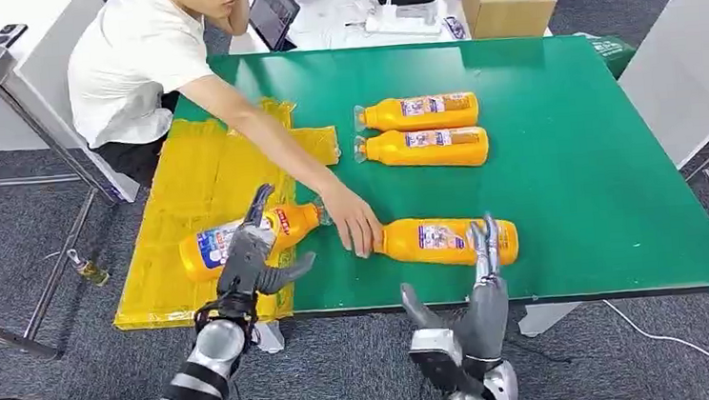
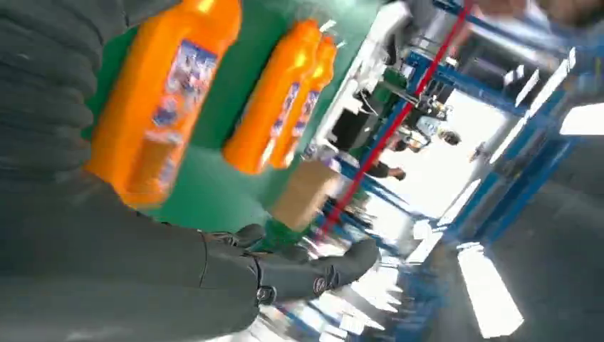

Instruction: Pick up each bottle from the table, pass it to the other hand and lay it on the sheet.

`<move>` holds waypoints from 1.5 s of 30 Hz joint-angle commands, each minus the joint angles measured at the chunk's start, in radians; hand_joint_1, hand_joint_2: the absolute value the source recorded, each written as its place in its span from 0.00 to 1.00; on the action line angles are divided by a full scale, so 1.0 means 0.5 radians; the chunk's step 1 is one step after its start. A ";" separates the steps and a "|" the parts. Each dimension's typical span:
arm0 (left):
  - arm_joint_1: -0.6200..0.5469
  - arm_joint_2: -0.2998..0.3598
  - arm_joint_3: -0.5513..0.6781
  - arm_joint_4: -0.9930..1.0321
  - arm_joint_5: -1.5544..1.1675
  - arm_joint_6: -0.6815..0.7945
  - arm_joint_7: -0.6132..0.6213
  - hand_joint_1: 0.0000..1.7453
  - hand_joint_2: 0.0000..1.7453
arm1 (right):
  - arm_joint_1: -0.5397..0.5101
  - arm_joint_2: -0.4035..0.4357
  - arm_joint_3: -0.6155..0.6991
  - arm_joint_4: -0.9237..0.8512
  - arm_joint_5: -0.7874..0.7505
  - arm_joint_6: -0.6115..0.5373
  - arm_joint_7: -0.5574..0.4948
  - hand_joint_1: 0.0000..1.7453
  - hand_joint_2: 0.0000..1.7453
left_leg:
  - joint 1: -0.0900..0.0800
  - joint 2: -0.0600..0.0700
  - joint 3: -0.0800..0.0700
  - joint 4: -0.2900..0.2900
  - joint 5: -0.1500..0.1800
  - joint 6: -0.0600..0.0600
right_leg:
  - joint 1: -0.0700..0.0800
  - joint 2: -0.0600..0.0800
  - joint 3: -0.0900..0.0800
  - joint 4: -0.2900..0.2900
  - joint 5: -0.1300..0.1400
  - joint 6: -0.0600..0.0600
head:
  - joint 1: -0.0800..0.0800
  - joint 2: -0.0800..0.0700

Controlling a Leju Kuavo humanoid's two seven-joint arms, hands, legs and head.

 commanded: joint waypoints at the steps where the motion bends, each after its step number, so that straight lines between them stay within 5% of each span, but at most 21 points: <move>1: 0.366 0.054 -0.310 -0.374 -0.208 0.240 -0.081 0.00 1.00 | -0.311 -0.338 -0.685 0.500 1.128 0.005 0.536 0.00 1.00 | -0.002 0.001 0.013 -0.006 -0.001 0.006 | -0.001 -0.002 0.015 -0.009 0.000 -0.002 | -0.001 0.000; 8: 0.376 0.048 -0.319 -0.372 -0.209 0.241 -0.080 0.00 1.00 | -0.324 -0.352 -0.682 0.516 1.115 0.005 0.536 0.00 1.00 | -0.005 0.002 0.007 -0.002 -0.003 0.003 | -0.004 0.000 0.009 -0.004 -0.001 -0.003 | -0.001 0.000; 9: 0.383 0.052 -0.357 -0.362 -0.216 0.216 -0.089 0.00 1.00 | -0.333 -0.403 -0.602 0.533 1.225 0.005 0.712 0.00 1.00 | -0.004 0.002 0.011 -0.002 -0.005 0.004 | -0.003 -0.002 0.013 -0.005 -0.002 -0.005 | 0.000 0.000; 13: 0.384 0.055 -0.470 -0.338 -0.225 0.183 -0.107 0.00 1.00 | -0.566 -0.588 -0.543 0.955 1.138 0.005 0.834 0.00 1.00 | -0.003 0.004 0.018 -0.004 -0.006 0.007 | -0.001 -0.001 0.019 -0.008 -0.002 -0.006 | -0.002 0.000; 30: 0.257 0.037 -0.592 -0.274 -0.081 0.116 -0.132 0.00 1.00 | -0.950 -0.617 -0.340 1.473 1.160 0.005 0.951 0.00 1.00 | -0.004 0.003 0.009 -0.001 -0.002 0.007 | -0.003 0.000 0.009 -0.003 0.000 -0.002 | -0.001 0.000; 38: 0.177 0.030 -0.645 -0.212 0.029 0.091 -0.157 0.00 1.00 | -1.183 -0.602 -0.154 2.052 0.980 0.009 0.938 0.00 1.00 | -0.004 0.003 0.013 -0.002 -0.003 0.007 | -0.002 -0.001 0.014 -0.005 -0.001 -0.005 | 0.000 0.000; 44: 0.160 0.036 -0.663 -0.210 0.077 0.061 -0.154 0.00 1.00 | -1.249 -0.639 -0.095 2.224 0.996 0.202 1.033 0.00 1.00 | -0.004 0.002 0.017 -0.002 -0.003 0.007 | -0.001 -0.003 0.017 -0.006 -0.001 -0.005 | -0.001 0.000; 45: 0.158 0.040 -0.668 -0.211 0.078 0.058 -0.154 0.00 1.00 | -1.254 -0.638 -0.106 2.237 0.971 0.260 1.035 0.12 1.00 | -0.004 0.001 0.014 -0.002 -0.001 0.006 | -0.002 -0.004 0.014 -0.004 0.000 -0.003 | -0.001 0.000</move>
